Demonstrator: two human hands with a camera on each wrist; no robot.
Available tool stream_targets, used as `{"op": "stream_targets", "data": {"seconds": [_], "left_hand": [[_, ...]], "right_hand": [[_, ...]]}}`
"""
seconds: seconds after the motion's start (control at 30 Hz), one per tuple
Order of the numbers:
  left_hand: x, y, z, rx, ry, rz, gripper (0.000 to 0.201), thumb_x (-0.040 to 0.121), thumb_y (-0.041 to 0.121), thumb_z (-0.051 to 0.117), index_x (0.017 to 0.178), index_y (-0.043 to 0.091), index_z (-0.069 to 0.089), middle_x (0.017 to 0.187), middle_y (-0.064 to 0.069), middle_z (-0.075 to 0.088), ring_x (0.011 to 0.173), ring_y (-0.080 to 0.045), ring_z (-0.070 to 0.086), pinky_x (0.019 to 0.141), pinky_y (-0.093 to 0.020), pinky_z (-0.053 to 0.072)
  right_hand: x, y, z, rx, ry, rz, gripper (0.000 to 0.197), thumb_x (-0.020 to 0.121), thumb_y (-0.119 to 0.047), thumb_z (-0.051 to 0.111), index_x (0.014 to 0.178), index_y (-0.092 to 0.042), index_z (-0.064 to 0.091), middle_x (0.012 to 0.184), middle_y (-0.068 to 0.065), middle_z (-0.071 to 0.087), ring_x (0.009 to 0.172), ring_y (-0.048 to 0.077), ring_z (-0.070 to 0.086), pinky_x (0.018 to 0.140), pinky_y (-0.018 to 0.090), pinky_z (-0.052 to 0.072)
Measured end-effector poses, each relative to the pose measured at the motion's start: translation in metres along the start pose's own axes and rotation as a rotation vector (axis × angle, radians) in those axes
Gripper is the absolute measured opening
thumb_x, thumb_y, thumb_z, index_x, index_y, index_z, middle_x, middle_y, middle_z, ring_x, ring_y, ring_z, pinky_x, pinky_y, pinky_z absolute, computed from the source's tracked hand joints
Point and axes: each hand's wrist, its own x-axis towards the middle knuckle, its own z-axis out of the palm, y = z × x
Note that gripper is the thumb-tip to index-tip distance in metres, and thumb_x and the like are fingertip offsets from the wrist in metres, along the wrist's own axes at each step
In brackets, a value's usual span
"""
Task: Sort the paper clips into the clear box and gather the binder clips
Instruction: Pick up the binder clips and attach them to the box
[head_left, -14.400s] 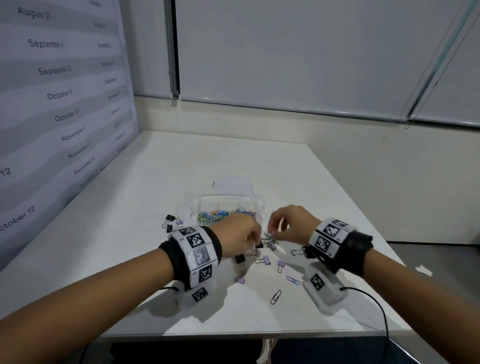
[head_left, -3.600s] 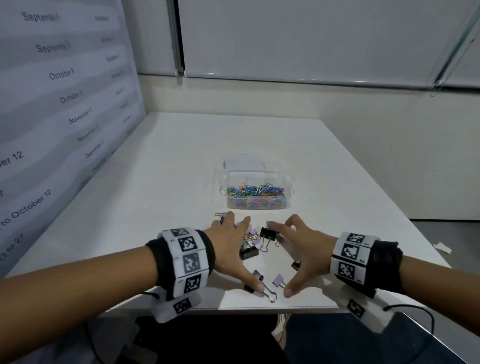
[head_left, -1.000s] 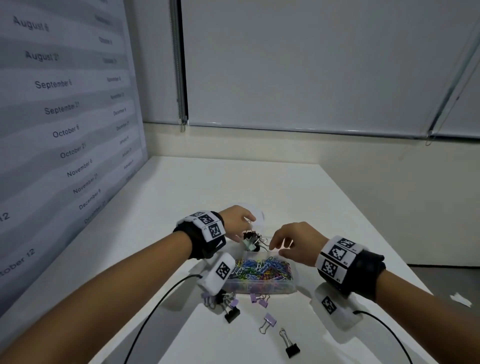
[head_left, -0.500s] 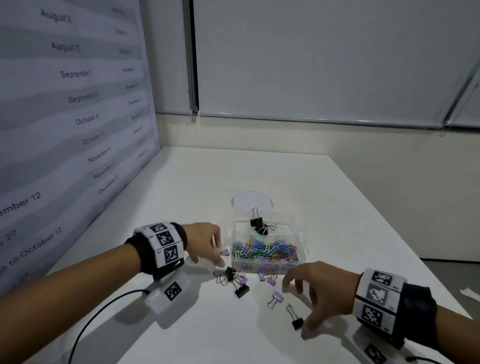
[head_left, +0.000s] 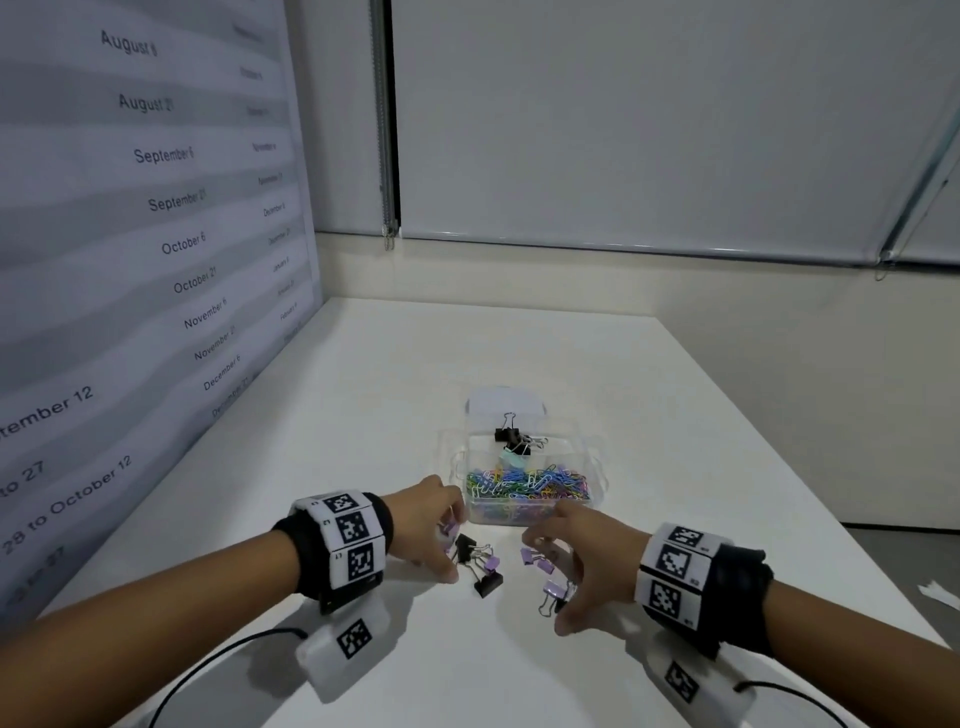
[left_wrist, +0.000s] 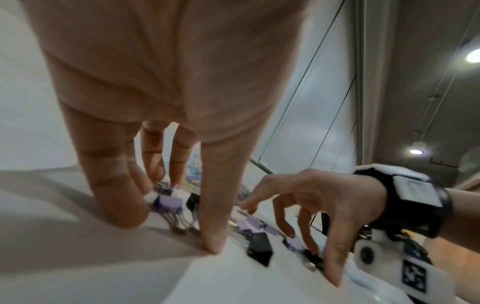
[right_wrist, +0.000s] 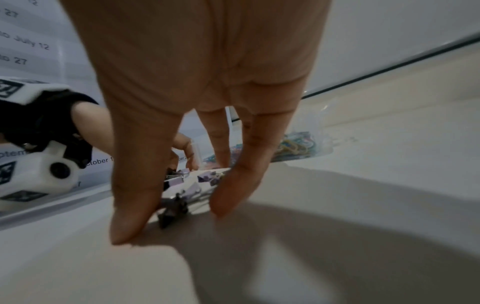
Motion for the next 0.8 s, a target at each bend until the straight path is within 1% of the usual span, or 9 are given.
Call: {"op": "stream_targets", "data": {"seconds": [0.1, 0.27, 0.37, 0.4, 0.47, 0.53, 0.6, 0.73, 0.8], "left_hand": [[-0.005, 0.006, 0.009, -0.002, -0.013, 0.028, 0.069, 0.068, 0.040, 0.079, 0.123, 0.021, 0.043, 0.121, 0.000, 0.038, 0.103, -0.015, 0.046, 0.097, -0.031, 0.044], [-0.004, 0.025, 0.023, -0.016, 0.018, 0.103, 0.079, 0.060, 0.043, 0.083, 0.125, 0.025, 0.043, 0.125, 0.000, 0.038, 0.117, -0.018, 0.045, 0.102, -0.035, 0.045], [-0.001, 0.032, 0.026, -0.012, 0.062, 0.178, 0.074, 0.061, 0.035, 0.083, 0.124, 0.019, 0.048, 0.126, -0.005, 0.040, 0.119, -0.020, 0.041, 0.101, -0.034, 0.045], [-0.001, 0.033, 0.026, 0.000, 0.061, 0.199, 0.068, 0.063, 0.032, 0.083, 0.120, 0.014, 0.051, 0.123, -0.005, 0.042, 0.116, -0.019, 0.042, 0.099, -0.032, 0.045], [-0.001, 0.036, 0.024, 0.017, 0.036, 0.232, 0.045, 0.067, 0.026, 0.081, 0.103, 0.010, 0.059, 0.102, -0.003, 0.048, 0.101, -0.017, 0.044, 0.083, -0.025, 0.044], [-0.002, 0.037, 0.024, 0.041, 0.011, 0.229, 0.028, 0.070, 0.025, 0.078, 0.087, 0.018, 0.057, 0.083, 0.003, 0.044, 0.092, -0.018, 0.046, 0.075, -0.027, 0.042], [-0.001, 0.038, 0.025, 0.074, -0.027, 0.228, 0.026, 0.072, 0.026, 0.075, 0.084, 0.022, 0.052, 0.084, 0.001, 0.043, 0.094, -0.021, 0.049, 0.079, -0.030, 0.045], [-0.002, 0.042, 0.024, 0.143, -0.078, 0.243, 0.031, 0.076, 0.023, 0.072, 0.100, 0.012, 0.056, 0.099, 0.001, 0.034, 0.089, -0.016, 0.042, 0.084, -0.032, 0.044], [-0.003, 0.042, 0.023, 0.132, -0.075, 0.234, 0.026, 0.072, 0.021, 0.075, 0.090, 0.016, 0.058, 0.098, 0.002, 0.035, 0.089, -0.015, 0.043, 0.085, -0.033, 0.046]], "right_hand": [[0.006, -0.006, 0.005, 0.054, 0.027, -0.027, 0.071, 0.058, -0.032, 0.084, 0.121, -0.031, 0.052, 0.106, -0.010, 0.036, 0.096, 0.011, 0.045, 0.085, 0.028, 0.046], [0.016, -0.019, 0.004, 0.026, 0.018, -0.091, 0.055, 0.063, -0.031, 0.083, 0.112, -0.022, 0.059, 0.110, 0.001, 0.048, 0.102, 0.018, 0.049, 0.087, 0.029, 0.042], [0.017, -0.023, 0.002, 0.020, 0.021, -0.107, 0.038, 0.064, -0.027, 0.082, 0.097, -0.018, 0.064, 0.088, -0.008, 0.042, 0.087, 0.015, 0.045, 0.074, 0.026, 0.040], [0.017, -0.023, 0.003, 0.018, 0.027, -0.108, 0.031, 0.063, -0.025, 0.081, 0.089, -0.020, 0.064, 0.083, -0.009, 0.039, 0.083, 0.013, 0.044, 0.068, 0.025, 0.038], [0.014, -0.021, 0.005, 0.031, 0.030, -0.092, 0.024, 0.061, -0.018, 0.078, 0.077, -0.024, 0.061, 0.077, -0.008, 0.043, 0.076, 0.013, 0.046, 0.057, 0.023, 0.036], [0.011, -0.018, 0.005, 0.046, 0.003, -0.070, 0.022, 0.059, -0.015, 0.075, 0.072, -0.023, 0.059, 0.070, -0.009, 0.046, 0.070, 0.014, 0.048, 0.051, 0.021, 0.034], [0.009, -0.015, 0.006, 0.030, -0.021, -0.056, 0.022, 0.060, -0.014, 0.073, 0.066, -0.023, 0.053, 0.064, -0.011, 0.045, 0.067, 0.014, 0.047, 0.050, 0.021, 0.034], [0.009, -0.013, 0.005, -0.014, -0.054, -0.053, 0.029, 0.064, -0.010, 0.066, 0.052, -0.024, 0.044, 0.056, -0.010, 0.047, 0.056, 0.008, 0.045, 0.058, 0.025, 0.041], [0.009, -0.012, 0.003, -0.012, -0.072, -0.050, 0.029, 0.063, -0.007, 0.065, 0.051, -0.024, 0.045, 0.057, -0.009, 0.048, 0.057, 0.008, 0.045, 0.057, 0.025, 0.041]]}}
